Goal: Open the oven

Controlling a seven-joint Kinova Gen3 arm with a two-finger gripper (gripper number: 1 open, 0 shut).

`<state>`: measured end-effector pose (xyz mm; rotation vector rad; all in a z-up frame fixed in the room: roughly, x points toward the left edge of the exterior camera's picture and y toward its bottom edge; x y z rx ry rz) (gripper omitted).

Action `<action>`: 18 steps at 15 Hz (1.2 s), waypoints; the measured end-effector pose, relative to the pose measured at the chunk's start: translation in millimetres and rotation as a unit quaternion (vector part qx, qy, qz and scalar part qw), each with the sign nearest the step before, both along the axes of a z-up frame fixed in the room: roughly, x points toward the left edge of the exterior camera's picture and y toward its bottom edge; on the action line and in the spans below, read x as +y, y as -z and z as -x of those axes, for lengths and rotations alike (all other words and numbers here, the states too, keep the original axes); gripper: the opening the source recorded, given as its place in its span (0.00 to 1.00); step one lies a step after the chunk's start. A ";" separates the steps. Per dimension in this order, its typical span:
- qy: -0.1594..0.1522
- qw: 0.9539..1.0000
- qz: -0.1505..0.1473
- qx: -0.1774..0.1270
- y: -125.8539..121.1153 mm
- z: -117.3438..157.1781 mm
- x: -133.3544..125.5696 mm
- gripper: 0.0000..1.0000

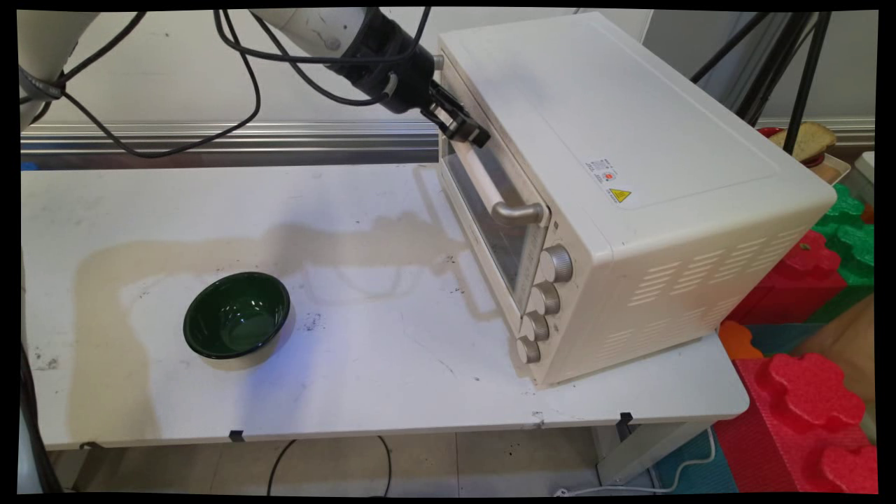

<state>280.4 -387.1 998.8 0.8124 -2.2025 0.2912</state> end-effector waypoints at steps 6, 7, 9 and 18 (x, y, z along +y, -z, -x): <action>-0.004 1.000 -0.010 -0.009 6.8 -6.7 10.7 0.00; -0.004 1.000 -0.011 -0.010 7.7 -8.8 13.1 0.00; -0.007 1.000 -0.014 -0.016 11.2 -16.8 21.9 0.00; -0.011 0.999 -0.021 -0.043 32.4 -54.2 60.7 0.00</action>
